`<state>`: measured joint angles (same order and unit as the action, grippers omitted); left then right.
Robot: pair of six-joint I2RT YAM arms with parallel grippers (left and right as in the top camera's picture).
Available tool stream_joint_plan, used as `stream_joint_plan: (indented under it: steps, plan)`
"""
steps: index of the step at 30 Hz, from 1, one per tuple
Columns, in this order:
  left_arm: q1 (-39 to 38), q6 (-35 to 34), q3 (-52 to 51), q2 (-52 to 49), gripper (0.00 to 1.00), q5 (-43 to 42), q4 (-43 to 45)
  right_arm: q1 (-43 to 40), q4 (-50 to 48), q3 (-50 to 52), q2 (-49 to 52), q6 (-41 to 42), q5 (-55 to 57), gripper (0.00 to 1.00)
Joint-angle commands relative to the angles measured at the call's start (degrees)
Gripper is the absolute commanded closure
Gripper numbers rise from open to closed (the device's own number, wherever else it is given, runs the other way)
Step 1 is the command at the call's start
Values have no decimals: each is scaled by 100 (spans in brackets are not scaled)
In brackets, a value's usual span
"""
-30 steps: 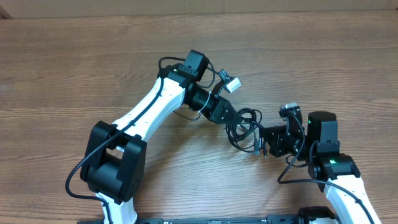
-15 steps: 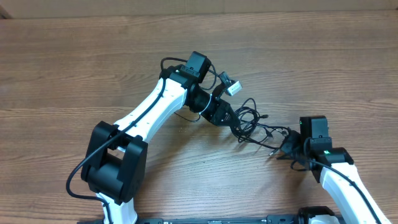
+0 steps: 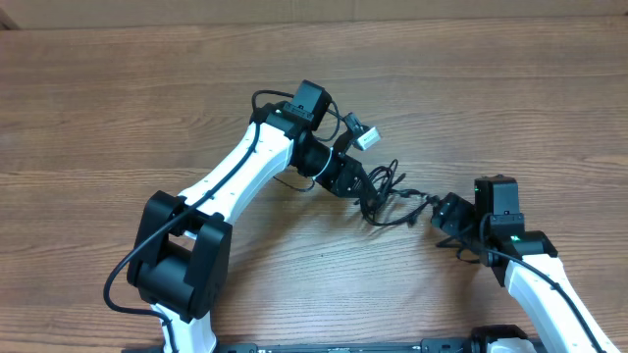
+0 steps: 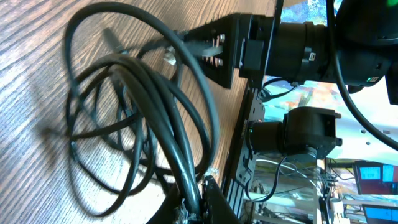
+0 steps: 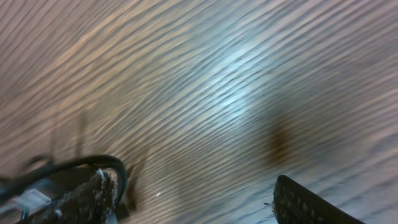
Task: Untangle cables
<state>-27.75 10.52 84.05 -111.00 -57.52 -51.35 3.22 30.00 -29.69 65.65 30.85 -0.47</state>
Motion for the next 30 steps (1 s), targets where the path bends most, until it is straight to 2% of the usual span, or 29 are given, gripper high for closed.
stream_joint_plan:
  steps: [1,7,9,14,18,24,30]
  plan:
    - [46,105,129,140,96,7,-9,-35,-37,-192,-72,-555,-581,19]
    - [46,105,129,140,96,72,-11,-33,-90,-413,-323,-942,-1523,19]
    - [46,107,129,140,96,72,-13,-33,-321,-426,-442,-1368,-2149,21]
    - [46,109,129,140,96,74,-42,-33,-442,-426,-501,-1770,-2616,23]
    - [44,109,129,140,96,74,-44,-33,-448,-426,-501,-1764,-2623,23]
    - [13,109,129,140,96,74,-37,-33,-566,-426,-501,-1762,-3582,23]
    - [-136,111,129,140,96,79,-15,-33,-636,-424,-498,-1762,-3423,28]
